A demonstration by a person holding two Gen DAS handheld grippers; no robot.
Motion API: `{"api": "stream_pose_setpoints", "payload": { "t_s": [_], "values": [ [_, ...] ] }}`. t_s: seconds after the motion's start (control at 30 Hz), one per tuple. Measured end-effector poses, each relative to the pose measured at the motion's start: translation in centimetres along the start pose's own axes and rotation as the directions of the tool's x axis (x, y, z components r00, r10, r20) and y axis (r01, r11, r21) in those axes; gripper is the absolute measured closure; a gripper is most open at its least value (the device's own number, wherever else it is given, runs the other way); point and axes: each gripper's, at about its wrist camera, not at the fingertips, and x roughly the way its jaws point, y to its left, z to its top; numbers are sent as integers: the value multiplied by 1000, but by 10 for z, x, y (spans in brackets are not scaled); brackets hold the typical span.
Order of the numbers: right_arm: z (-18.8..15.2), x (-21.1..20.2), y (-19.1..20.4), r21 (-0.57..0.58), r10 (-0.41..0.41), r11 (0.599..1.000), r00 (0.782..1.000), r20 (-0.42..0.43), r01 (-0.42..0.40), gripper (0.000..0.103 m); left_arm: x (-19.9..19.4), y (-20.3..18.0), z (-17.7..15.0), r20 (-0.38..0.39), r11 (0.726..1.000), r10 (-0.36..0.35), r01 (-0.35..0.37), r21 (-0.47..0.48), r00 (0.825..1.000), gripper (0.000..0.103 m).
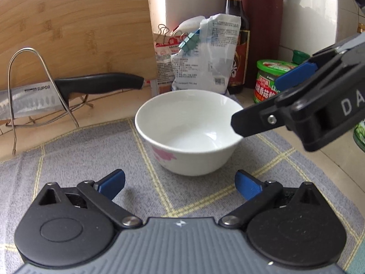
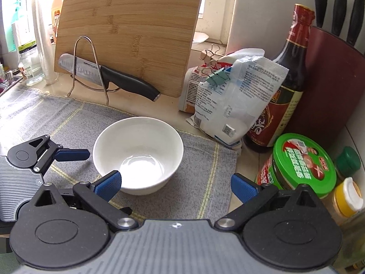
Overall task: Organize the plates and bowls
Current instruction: 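Move the right gripper to the last pink-flower bowl and close on its rim, then lift the bowl with the right gripper and carry it toward the bowl stack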
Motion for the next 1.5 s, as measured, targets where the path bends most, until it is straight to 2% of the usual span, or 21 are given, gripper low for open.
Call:
{"api": "stream_pose_setpoints", "payload": {
  "t_s": [0.13,0.4,0.67,0.87,1.5],
  "values": [
    [10,8,-4,5,51,999,999,-17,-51,0,3,2,4,13,1000,-14,14,-15,1000,2],
    [27,31,-10,21,154,988,987,-54,-153,2,2,0,15,41,999,-43,43,14,998,2],
    [37,53,-18,73,245,968,965,-95,-239,21,4,4,19,40,997,-83,83,-1,996,6],
    [43,61,-17,60,275,961,955,-108,-270,31,4,7,20,42,994,-113,113,1,993,11],
    [47,65,-15,47,280,960,951,-128,-276,31,7,9,22,31,991,-131,131,10,991,11]
  ]
}}
